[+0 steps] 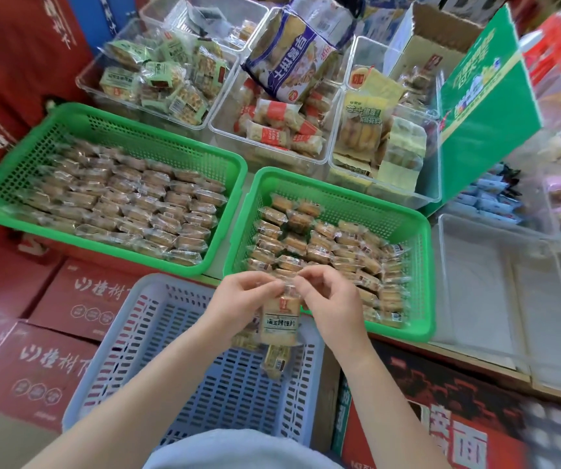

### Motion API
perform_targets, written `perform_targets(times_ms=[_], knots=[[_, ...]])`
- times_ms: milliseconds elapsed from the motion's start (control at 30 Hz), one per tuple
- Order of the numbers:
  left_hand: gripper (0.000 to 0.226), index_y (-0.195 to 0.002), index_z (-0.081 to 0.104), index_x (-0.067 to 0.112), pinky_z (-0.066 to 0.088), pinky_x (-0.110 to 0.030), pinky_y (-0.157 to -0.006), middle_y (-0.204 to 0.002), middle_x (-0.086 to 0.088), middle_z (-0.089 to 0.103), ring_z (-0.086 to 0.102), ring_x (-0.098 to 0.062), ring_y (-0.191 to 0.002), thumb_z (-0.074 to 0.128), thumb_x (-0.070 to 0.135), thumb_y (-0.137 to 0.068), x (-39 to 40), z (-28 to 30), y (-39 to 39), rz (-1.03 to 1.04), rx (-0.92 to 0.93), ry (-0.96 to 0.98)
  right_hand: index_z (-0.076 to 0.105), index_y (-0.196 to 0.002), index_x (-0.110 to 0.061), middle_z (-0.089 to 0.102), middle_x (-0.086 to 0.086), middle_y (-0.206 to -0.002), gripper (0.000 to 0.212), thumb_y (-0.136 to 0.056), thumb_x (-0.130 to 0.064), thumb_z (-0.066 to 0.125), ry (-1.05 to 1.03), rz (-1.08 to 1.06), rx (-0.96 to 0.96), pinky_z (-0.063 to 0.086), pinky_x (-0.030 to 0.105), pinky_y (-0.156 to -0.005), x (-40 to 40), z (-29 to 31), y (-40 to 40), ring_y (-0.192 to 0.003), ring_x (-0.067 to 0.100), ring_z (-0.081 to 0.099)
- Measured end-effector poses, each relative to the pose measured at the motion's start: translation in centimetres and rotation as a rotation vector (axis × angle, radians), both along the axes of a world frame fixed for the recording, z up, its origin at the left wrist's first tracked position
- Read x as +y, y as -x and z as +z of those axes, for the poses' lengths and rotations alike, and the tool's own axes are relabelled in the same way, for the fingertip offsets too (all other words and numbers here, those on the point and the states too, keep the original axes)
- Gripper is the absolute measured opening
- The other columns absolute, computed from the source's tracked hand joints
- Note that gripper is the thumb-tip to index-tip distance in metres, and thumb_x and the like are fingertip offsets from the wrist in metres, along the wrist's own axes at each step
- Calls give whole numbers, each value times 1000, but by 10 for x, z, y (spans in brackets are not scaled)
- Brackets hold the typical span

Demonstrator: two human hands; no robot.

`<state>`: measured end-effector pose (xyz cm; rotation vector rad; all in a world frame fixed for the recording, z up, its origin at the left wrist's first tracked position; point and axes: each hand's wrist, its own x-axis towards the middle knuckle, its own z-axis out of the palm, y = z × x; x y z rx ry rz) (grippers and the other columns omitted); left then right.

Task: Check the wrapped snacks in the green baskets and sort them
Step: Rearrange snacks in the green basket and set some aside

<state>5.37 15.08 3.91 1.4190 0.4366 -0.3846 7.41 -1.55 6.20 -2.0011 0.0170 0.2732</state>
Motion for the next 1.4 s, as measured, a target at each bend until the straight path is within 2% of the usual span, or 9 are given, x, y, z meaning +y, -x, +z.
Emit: perform_targets(times_ms=[200,333,533,667,767,833,967,1167,1400], knots=[[32,-88,79,7,61,-39,-71,-86,-15,77,74,-26,-77,81,32,-69,7,20,25,50,-26,70,71,-80,-7,71,4,-73,16,-89,-19,74,-151,-32,159,56,30,-66,-2,14,23,-68,14,65],[30,-91,77,4,61,-41,-72,-87,-16,77,73,-26,-77,77,31,-80,5,26,38,97,-15,117,68,-79,-2,69,16,-76,21,-91,-19,73,-263,-79,181,55,35,-67,-2,21,37,-70,24,63],[42,-103,75,6,60,-36,-74,-98,-16,76,73,-25,-86,65,41,-82,7,27,57,26,19,266,66,-67,-16,63,11,-70,27,-93,-22,70,-308,-144,213,46,33,-63,0,27,53,-65,23,54],[33,-115,70,11,62,-35,-76,-107,-10,77,74,-24,-97,74,25,-85,13,39,64,-164,-70,178,69,-62,-23,66,6,-73,30,-91,-27,72,-348,-242,227,56,49,-78,-1,31,55,-72,24,61],[31,-119,65,9,62,-38,-78,-108,-12,76,75,-26,-98,73,6,-88,12,46,63,-92,-82,142,74,-87,-22,73,5,-88,17,-92,-38,68,-367,-207,212,59,46,-80,-1,36,57,-84,23,69],[43,-128,57,7,62,-40,-81,-113,-17,73,74,-30,-99,72,4,-88,14,46,62,59,-59,217,67,-110,-17,75,8,-102,36,-88,-45,68,-372,-153,268,59,45,-82,-2,35,58,-93,27,72],[57,-140,45,7,62,-33,-75,-120,-25,65,74,-32,-98,67,-6,-89,19,43,58,216,-47,387,65,-114,-9,76,11,-102,24,-95,-24,66,-352,-118,308,60,39,-81,-5,30,64,-88,28,73],[71,-142,47,15,62,-35,-81,-122,-28,65,71,-36,-105,71,-14,-82,18,35,61,49,-75,409,70,-94,-11,74,6,-88,8,-97,-9,62,-257,-218,181,60,35,-76,-1,26,63,-81,19,69],[64,-132,58,31,57,-32,-89,-114,-5,75,73,-18,-103,88,31,-75,21,39,52,-242,-105,86,53,-96,-11,54,2,-75,7,-102,-8,50,237,82,-379,40,29,-54,-3,32,54,-62,14,48]])
